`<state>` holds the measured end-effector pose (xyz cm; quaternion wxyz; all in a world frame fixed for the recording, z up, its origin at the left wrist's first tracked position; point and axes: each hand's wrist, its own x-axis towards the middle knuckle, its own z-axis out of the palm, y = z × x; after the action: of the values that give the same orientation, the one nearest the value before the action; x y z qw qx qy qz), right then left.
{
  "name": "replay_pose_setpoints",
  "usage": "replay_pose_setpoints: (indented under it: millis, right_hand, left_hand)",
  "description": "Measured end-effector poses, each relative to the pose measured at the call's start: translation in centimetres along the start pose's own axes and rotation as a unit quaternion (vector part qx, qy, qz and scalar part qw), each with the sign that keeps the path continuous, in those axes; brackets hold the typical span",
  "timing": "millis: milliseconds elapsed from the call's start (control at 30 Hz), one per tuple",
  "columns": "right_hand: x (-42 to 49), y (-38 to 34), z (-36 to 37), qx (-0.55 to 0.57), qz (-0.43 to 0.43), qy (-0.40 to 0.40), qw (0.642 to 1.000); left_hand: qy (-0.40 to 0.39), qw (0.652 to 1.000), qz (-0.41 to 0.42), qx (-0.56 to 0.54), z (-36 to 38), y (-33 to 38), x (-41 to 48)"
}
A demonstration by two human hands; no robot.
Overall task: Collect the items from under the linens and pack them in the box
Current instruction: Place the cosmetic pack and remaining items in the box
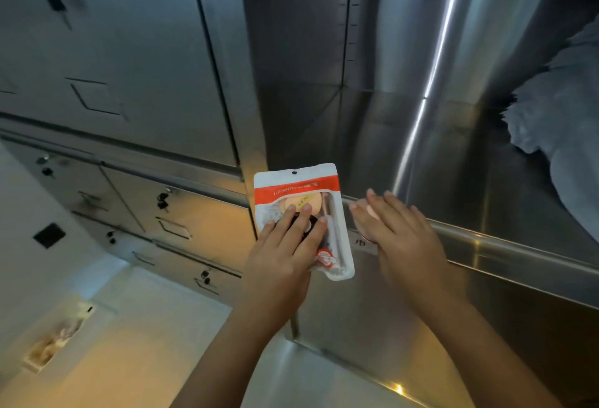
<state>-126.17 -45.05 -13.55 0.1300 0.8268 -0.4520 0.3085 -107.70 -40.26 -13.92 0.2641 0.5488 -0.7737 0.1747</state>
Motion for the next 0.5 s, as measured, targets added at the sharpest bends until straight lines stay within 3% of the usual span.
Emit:
replay_pose_setpoints:
  millis: [500]
  right_hand:
    - [4.2,-16.6,4.8,0.095,-0.099,-0.028,0.99]
  left_hand:
    - [-0.002,0.991,-0.111,0.072,-6.5,-12.3,-11.0]
